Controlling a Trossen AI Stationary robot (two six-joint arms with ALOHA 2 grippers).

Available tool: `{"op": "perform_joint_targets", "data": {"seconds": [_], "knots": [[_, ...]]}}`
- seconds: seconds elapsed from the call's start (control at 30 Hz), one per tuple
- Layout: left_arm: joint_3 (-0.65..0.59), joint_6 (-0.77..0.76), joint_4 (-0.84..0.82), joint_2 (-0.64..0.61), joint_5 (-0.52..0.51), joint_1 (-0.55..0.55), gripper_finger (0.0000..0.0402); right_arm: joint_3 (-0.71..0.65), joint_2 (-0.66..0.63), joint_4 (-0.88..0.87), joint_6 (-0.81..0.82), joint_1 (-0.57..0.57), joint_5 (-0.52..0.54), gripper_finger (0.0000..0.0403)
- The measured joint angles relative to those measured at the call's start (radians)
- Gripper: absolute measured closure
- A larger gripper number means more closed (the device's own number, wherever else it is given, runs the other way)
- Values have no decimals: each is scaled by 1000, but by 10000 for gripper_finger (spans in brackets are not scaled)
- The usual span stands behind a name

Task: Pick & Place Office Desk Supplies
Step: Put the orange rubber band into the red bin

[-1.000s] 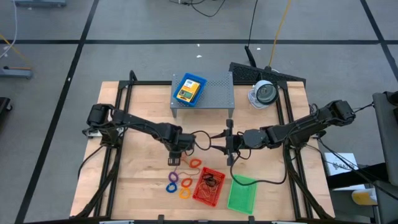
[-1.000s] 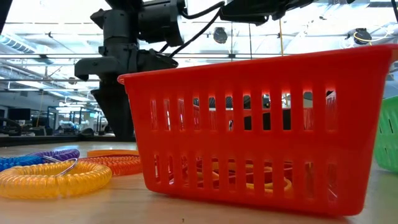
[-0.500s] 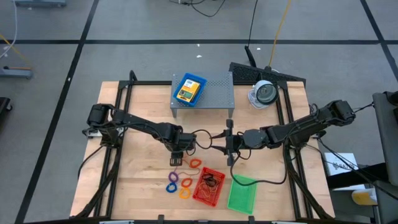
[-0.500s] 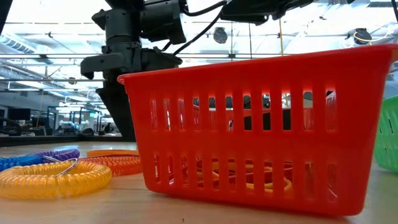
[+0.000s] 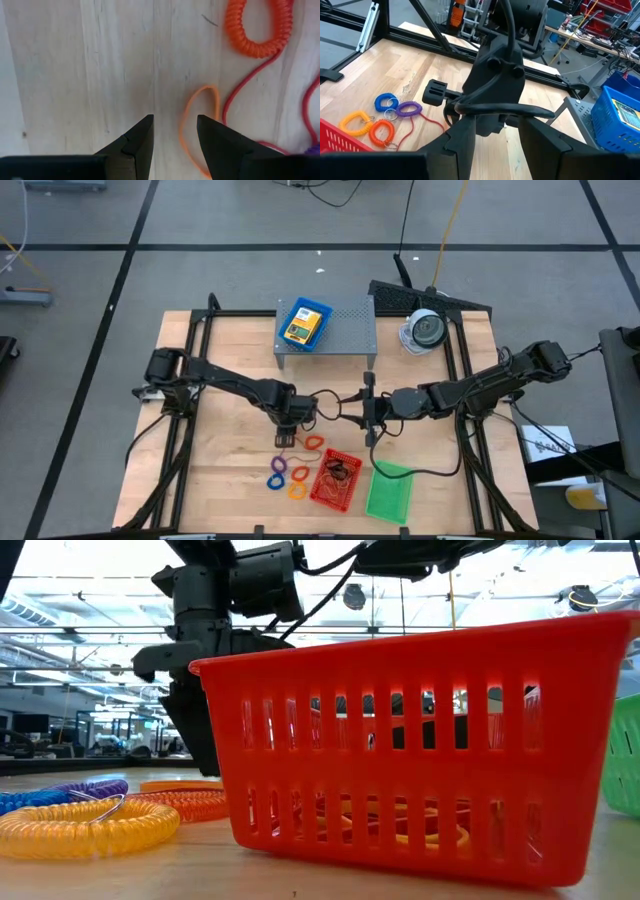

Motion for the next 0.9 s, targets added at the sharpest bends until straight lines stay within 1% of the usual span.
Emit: {"op": "perform_joint_targets", "data": {"seconds": [0.37, 0.53, 0.73, 0.83, 0.9], "knots": [[4, -2, 7, 52, 9, -8, 245, 0, 0, -9, -1, 0, 0, 261], [3, -44, 15, 57, -69, -17, 245, 0, 0, -9, -1, 0, 0, 261], [2, -72, 29, 58, -100, -41, 245, 0, 0, -8, -2, 0, 0, 261], [2, -105, 31, 59, -152, -63, 245, 0, 0, -7, -2, 0, 0, 261], [2, -107, 31, 59, -164, -74, 245, 0, 0, -7, -2, 0, 0, 261]]}}
